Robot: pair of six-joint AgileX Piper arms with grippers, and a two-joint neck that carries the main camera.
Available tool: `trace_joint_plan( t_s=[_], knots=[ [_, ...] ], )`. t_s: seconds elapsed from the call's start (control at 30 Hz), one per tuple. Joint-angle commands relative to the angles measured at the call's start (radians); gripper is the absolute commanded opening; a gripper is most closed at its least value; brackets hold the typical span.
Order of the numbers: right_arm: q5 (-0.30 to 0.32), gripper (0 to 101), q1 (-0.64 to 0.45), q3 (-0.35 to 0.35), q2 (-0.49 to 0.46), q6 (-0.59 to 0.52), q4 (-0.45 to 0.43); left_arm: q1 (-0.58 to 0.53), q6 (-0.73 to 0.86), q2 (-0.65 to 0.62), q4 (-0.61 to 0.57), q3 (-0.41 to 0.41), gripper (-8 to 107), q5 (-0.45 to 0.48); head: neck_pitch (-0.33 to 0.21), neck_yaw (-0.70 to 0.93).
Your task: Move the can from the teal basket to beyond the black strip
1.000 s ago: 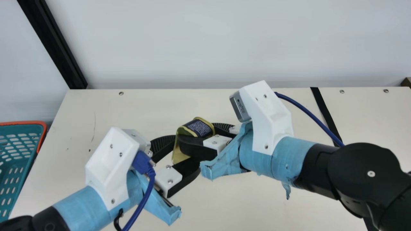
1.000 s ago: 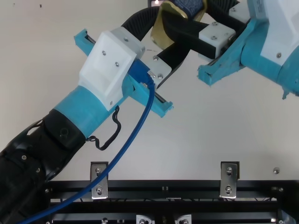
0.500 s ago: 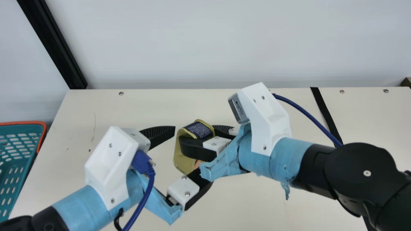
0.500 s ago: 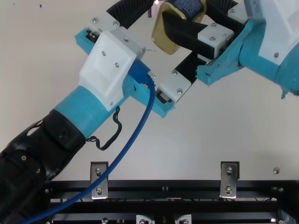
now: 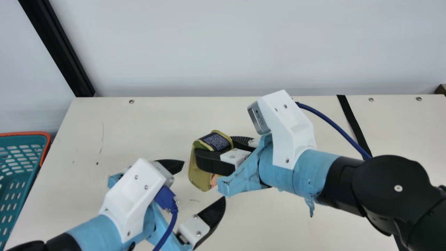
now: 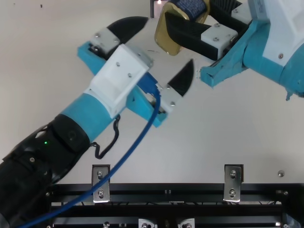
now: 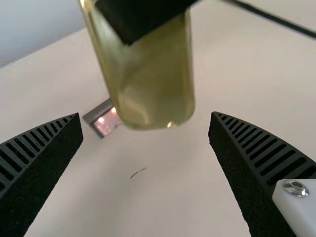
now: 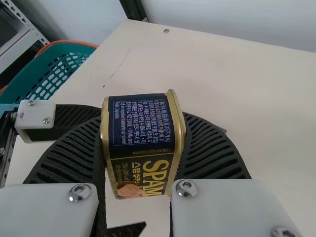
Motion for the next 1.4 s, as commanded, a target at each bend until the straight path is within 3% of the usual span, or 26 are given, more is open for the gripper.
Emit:
trace_joint_plan(
  t_s=[0.0,0.4,0.83,0.87,1.0,1.37],
  knots=[
    [0.000,0,0.000,0.000,0.000,0.000,0.000,0.020,0.026,-0.007,-0.011,0.009,90,0.018,-0.002,-0.008],
    [0.000,0,0.000,0.000,0.000,0.000,0.000,0.214,0.167,-0.107,-0.139,0.119,90,0.028,-0.002,-0.008],
    [0.000,0,0.000,0.000,0.000,0.000,0.000,0.489,0.367,-0.271,-0.463,0.243,90,-0.174,-0.002,-0.008],
    [0.000,0,0.000,0.000,0.000,0.000,0.000,0.455,0.336,-0.261,-0.389,0.238,90,-0.140,-0.002,-0.008],
    [0.000,0,0.000,0.000,0.000,0.000,0.000,0.488,0.367,-0.271,-0.460,0.243,90,-0.176,-0.002,-0.008],
    [0.000,0,0.000,0.000,0.000,0.000,0.000,0.488,0.367,-0.271,-0.462,0.243,90,-0.174,-0.002,-0.008]
  ],
)
